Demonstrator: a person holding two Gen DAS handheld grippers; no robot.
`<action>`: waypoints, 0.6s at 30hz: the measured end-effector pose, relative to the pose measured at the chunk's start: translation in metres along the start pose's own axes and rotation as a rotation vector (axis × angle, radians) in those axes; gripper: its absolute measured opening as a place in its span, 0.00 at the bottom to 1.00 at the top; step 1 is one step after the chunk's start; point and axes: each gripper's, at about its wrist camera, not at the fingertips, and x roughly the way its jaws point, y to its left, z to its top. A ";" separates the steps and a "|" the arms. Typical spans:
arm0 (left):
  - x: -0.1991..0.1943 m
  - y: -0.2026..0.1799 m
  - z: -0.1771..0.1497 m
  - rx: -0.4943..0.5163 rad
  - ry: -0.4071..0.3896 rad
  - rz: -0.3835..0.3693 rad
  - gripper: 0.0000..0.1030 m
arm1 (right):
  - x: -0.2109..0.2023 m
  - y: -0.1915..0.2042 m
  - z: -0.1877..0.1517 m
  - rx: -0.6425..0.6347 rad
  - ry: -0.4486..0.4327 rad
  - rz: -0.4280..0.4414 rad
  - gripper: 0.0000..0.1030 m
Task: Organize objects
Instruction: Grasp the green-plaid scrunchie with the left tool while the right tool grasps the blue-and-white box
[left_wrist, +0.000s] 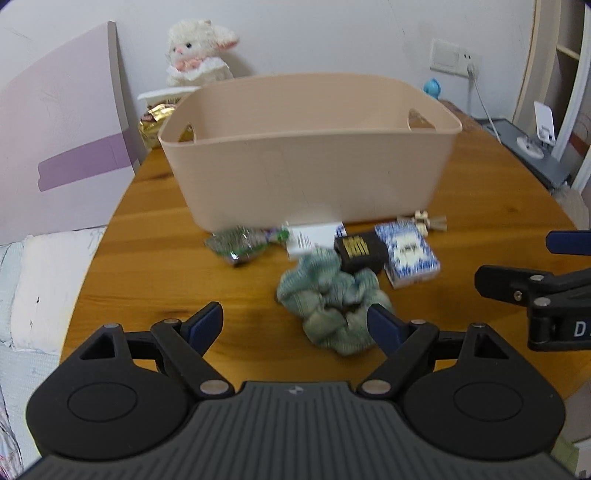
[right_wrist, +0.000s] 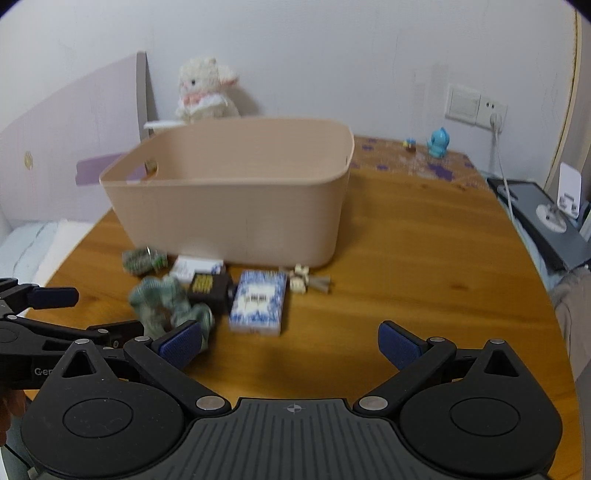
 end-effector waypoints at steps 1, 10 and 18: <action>0.003 -0.001 -0.002 0.001 0.011 -0.004 0.84 | 0.003 0.000 -0.002 -0.002 0.011 -0.001 1.00; 0.037 -0.004 -0.009 -0.030 0.090 -0.064 0.83 | 0.034 -0.008 -0.016 0.002 0.099 -0.024 1.00; 0.063 0.005 0.000 -0.071 0.091 -0.091 0.84 | 0.066 -0.007 -0.019 -0.018 0.140 0.007 1.00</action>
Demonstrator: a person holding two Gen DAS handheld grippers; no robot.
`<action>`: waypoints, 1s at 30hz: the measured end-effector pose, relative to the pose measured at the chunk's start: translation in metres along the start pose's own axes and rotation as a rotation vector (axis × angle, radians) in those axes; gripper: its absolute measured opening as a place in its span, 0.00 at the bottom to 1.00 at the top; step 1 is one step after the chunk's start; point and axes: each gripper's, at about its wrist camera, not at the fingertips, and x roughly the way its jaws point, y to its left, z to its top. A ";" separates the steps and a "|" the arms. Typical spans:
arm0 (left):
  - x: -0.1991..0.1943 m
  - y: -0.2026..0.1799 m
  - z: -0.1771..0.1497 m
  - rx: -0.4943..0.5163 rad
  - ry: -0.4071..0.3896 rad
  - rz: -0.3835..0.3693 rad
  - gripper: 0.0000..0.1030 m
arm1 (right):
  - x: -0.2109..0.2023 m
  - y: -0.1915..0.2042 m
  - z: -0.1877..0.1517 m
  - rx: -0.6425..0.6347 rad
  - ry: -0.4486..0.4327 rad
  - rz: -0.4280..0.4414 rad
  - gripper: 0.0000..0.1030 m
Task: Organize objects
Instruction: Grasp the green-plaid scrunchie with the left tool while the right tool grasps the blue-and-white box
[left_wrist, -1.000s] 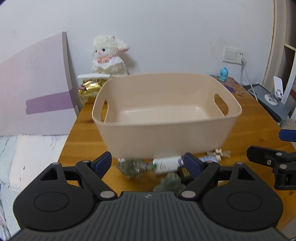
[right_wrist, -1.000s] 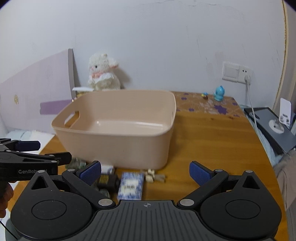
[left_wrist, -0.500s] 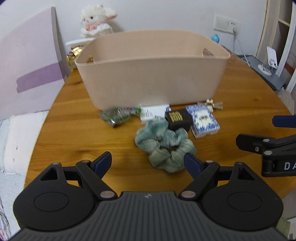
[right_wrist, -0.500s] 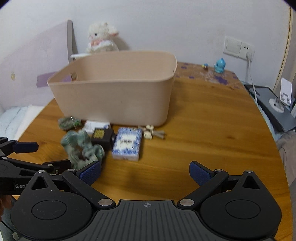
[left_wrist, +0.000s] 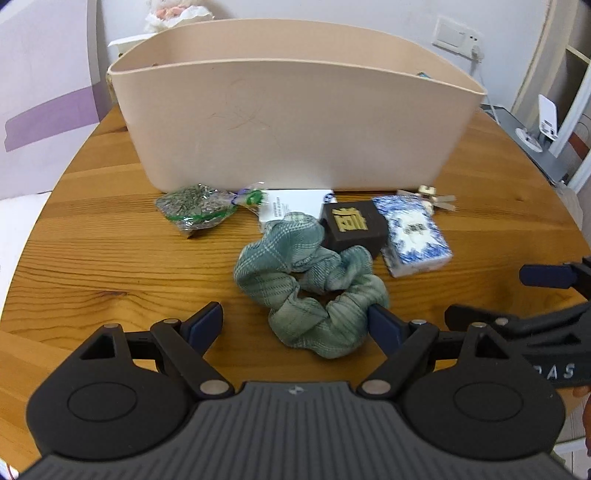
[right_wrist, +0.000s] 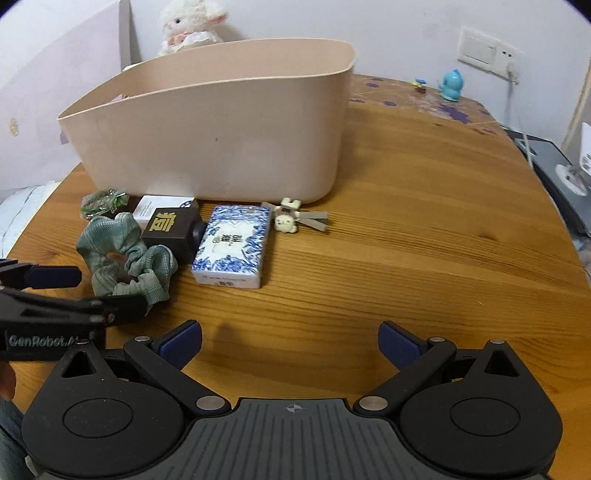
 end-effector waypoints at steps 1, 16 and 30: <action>0.003 0.002 0.001 -0.004 -0.002 0.000 0.85 | 0.004 0.001 0.001 -0.005 -0.001 0.004 1.00; 0.018 0.030 0.017 0.041 -0.087 0.008 0.81 | 0.036 0.017 0.024 -0.008 -0.053 0.025 1.00; 0.022 0.015 0.017 0.144 -0.147 -0.058 0.26 | 0.029 0.028 0.025 -0.057 -0.094 -0.003 0.46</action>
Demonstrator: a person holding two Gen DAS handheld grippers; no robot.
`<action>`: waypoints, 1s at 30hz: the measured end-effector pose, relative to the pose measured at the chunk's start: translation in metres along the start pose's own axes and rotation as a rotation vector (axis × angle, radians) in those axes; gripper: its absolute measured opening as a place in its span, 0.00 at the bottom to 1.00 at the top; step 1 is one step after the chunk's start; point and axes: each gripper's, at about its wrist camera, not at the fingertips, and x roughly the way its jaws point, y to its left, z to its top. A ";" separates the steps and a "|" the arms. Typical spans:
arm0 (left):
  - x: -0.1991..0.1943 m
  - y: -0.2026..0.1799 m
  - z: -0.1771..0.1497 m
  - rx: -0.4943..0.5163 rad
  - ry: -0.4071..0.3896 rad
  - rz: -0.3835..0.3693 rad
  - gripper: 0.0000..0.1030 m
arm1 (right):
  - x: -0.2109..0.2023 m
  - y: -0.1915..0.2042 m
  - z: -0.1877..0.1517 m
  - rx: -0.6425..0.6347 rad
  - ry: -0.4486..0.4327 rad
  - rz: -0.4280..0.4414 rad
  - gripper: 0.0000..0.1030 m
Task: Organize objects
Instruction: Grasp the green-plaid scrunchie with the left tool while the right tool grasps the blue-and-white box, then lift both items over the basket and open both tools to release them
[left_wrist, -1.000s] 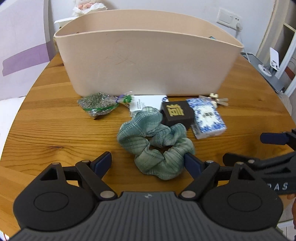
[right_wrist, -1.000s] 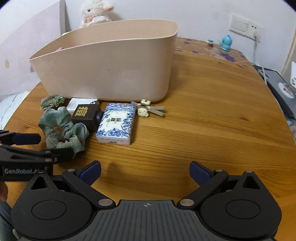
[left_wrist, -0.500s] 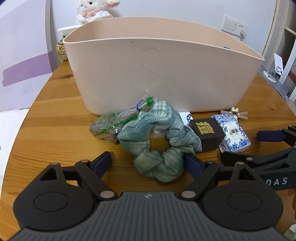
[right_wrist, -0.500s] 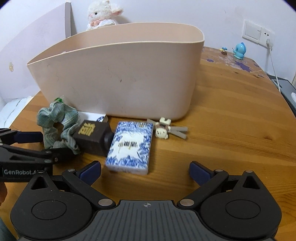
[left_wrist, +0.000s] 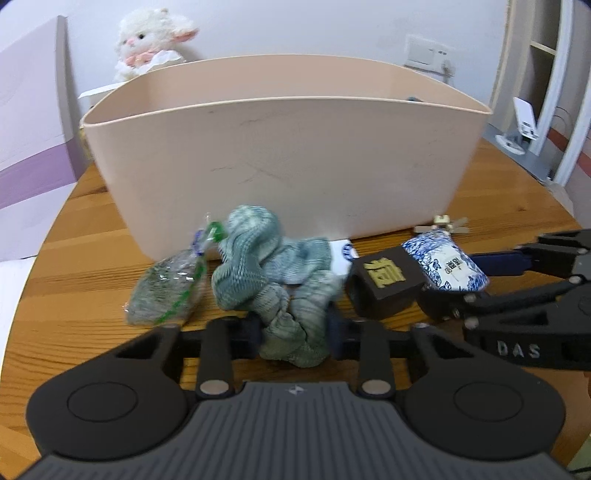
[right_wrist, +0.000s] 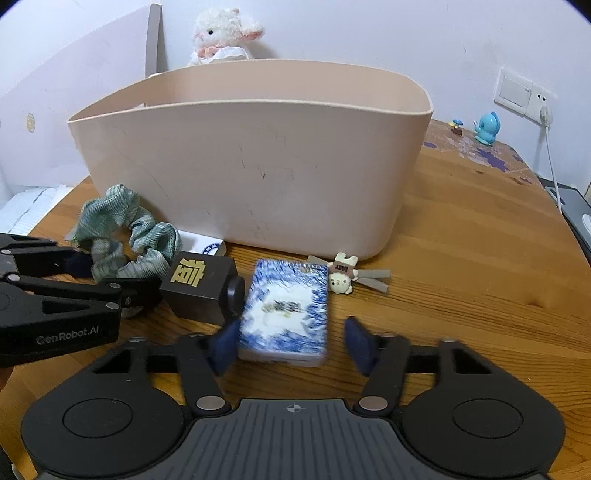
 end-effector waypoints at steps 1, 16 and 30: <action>0.000 -0.002 -0.001 0.003 0.000 -0.006 0.22 | -0.001 0.000 0.000 0.002 -0.001 0.003 0.42; -0.053 0.001 -0.012 0.007 -0.056 0.010 0.15 | -0.056 0.001 -0.010 0.038 -0.074 0.007 0.42; -0.134 0.030 0.006 -0.049 -0.213 0.097 0.15 | -0.139 0.002 0.007 0.041 -0.268 -0.041 0.42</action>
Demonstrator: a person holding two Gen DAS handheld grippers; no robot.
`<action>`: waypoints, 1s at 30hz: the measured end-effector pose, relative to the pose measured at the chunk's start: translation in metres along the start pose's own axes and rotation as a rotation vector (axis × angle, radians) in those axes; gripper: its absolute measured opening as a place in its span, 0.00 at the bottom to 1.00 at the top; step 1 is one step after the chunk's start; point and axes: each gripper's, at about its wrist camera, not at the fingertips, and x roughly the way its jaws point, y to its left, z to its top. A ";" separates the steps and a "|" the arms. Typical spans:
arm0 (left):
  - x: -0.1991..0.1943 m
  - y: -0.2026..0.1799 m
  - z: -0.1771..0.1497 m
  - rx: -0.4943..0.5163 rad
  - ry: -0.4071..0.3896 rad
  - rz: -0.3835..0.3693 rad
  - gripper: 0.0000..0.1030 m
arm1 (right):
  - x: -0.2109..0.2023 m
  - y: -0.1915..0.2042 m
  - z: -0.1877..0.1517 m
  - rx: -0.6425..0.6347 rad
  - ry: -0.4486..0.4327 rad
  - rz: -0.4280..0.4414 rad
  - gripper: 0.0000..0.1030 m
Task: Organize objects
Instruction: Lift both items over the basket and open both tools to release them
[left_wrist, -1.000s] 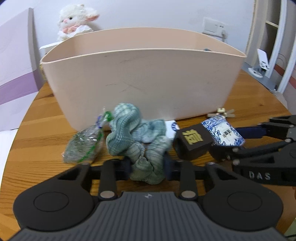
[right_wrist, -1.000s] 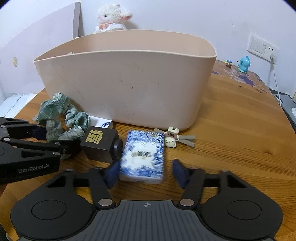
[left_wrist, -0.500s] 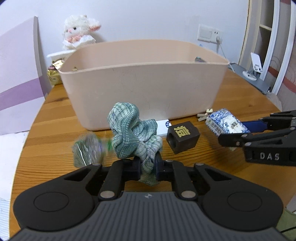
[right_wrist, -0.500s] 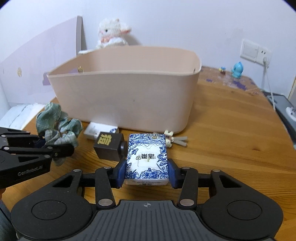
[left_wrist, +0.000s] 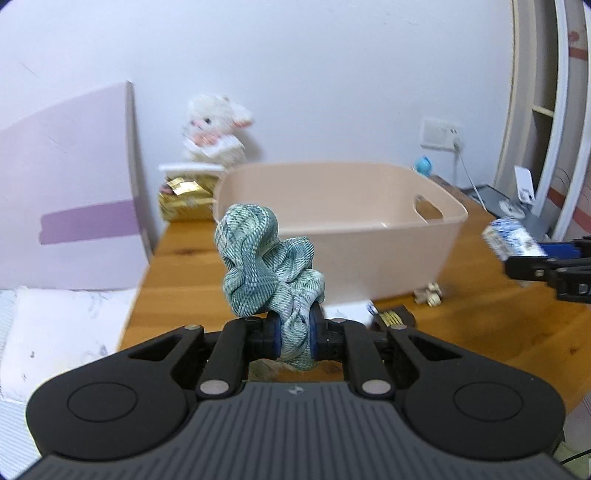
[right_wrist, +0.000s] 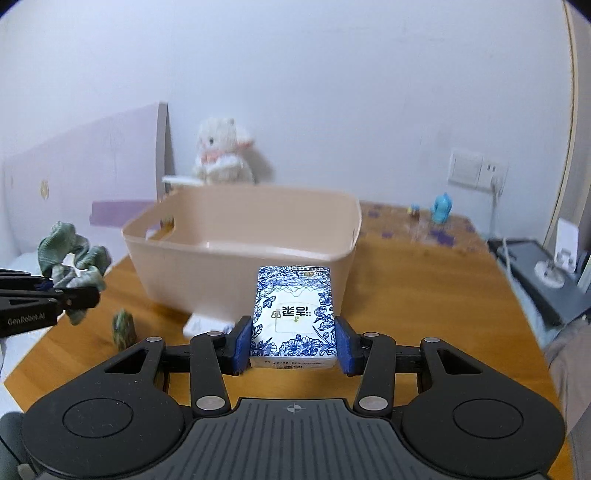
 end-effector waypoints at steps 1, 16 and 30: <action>-0.001 0.004 0.004 -0.002 -0.007 0.007 0.15 | -0.004 -0.001 0.004 -0.001 -0.013 0.002 0.42; 0.039 0.006 0.063 0.044 -0.029 0.020 0.15 | 0.029 -0.031 0.064 -0.015 -0.125 0.030 0.42; 0.146 -0.012 0.077 0.079 0.117 0.046 0.15 | 0.130 -0.033 0.079 -0.030 0.018 -0.012 0.42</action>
